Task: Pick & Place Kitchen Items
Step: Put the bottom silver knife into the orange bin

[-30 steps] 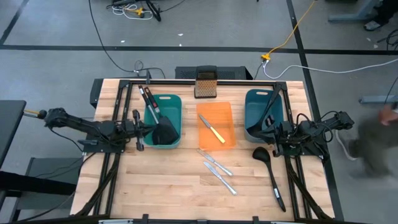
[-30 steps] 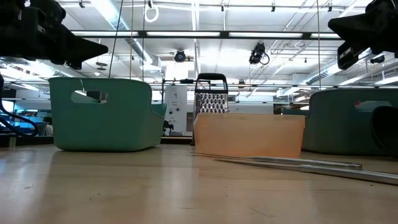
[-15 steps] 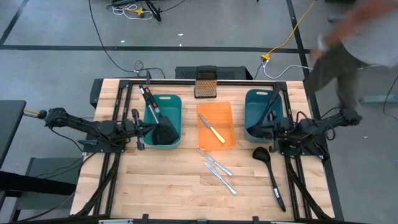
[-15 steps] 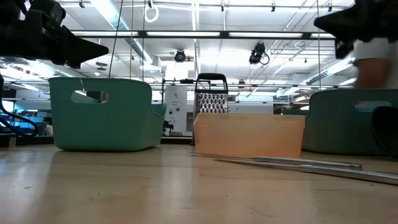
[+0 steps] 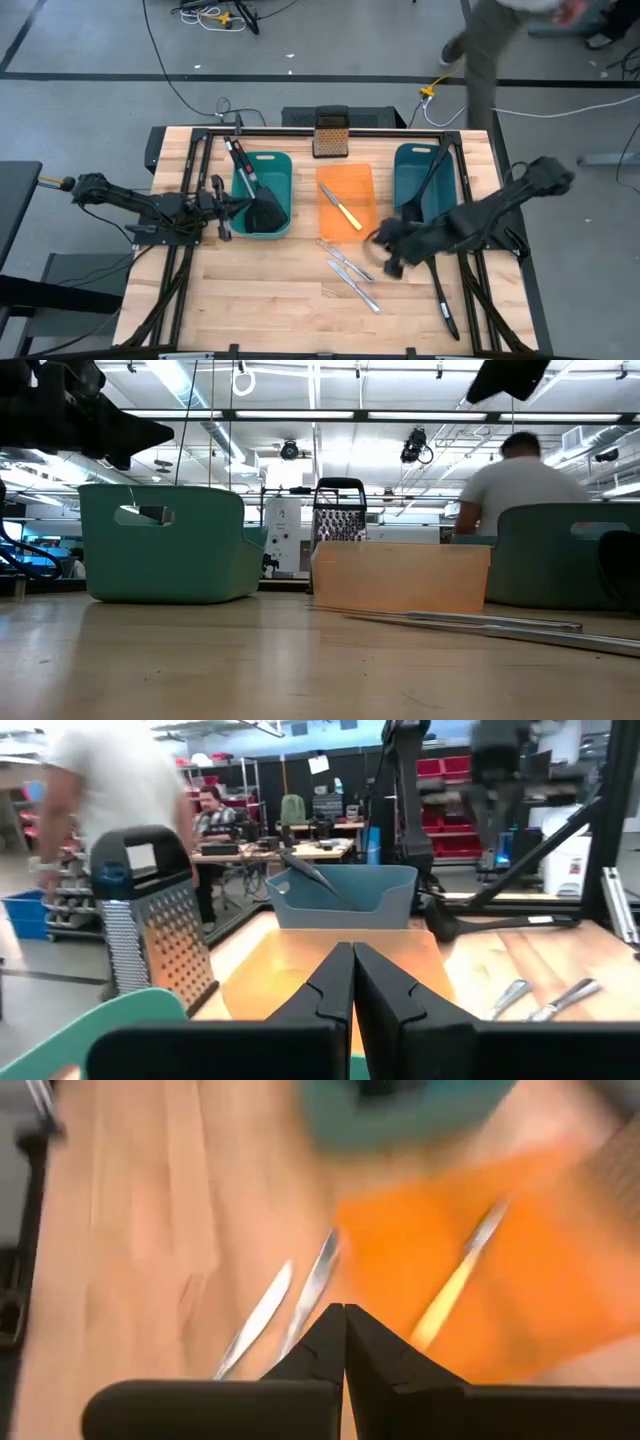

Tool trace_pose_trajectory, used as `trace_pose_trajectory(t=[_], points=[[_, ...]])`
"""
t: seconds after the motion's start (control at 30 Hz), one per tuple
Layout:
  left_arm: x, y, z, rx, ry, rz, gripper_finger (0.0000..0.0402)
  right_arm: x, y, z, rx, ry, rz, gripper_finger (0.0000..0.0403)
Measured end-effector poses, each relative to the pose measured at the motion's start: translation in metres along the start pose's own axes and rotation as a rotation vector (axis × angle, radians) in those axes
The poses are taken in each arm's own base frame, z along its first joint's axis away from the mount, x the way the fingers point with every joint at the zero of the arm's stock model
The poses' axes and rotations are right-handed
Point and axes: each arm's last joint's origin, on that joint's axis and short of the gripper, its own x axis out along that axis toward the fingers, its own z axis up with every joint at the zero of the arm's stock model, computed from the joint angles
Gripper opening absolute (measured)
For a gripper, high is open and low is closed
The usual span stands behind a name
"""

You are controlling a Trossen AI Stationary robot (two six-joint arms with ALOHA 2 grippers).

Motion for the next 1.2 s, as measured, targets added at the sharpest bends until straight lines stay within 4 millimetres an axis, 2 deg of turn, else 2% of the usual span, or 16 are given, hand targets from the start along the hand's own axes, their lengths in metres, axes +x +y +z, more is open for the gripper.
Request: trace_pose_trajectory(t=[0.13, 0.3, 0.4, 0.5, 0.63, 0.77, 0.93, 1.2], points=[[0.000, -0.001, 0.000, -0.026, 0.000, -0.023, 0.0013, 0.030, 0.032, 0.004, 0.128, 0.153, -0.039, 0.0009], [0.000, -0.001, 0.000, -0.032, 0.000, -0.041, 0.0013, 0.068, 0.066, -0.007, 0.279, 0.291, 0.008, 0.0015], [0.000, -0.001, -0.001, -0.048, 0.004, -0.041, 0.0012, 0.092, 0.079, -0.020, 0.355, 0.433, 0.065, 0.0046], [0.000, -0.001, 0.000, -0.051, 0.002, -0.040, 0.0012, 0.107, 0.087, -0.031, 0.418, 0.530, 0.076, 0.0098], [0.000, -0.001, 0.000, -0.051, 0.001, -0.039, 0.0011, 0.114, 0.093, -0.040, 0.542, 0.607, 0.057, 0.0164], [0.000, -0.001, 0.000, -0.052, 0.000, -0.039, 0.0011, 0.113, 0.096, -0.043, 0.619, 0.596, 0.021, 0.0198], [0.000, -0.001, 0.000, -0.052, 0.000, -0.039, 0.0011, 0.119, 0.096, -0.048, 0.636, 0.573, -0.013, 0.0200], [0.000, -0.001, 0.000, -0.047, 0.001, -0.039, 0.0013, 0.141, 0.100, -0.062, 0.592, 0.596, -0.051, 0.0185]])
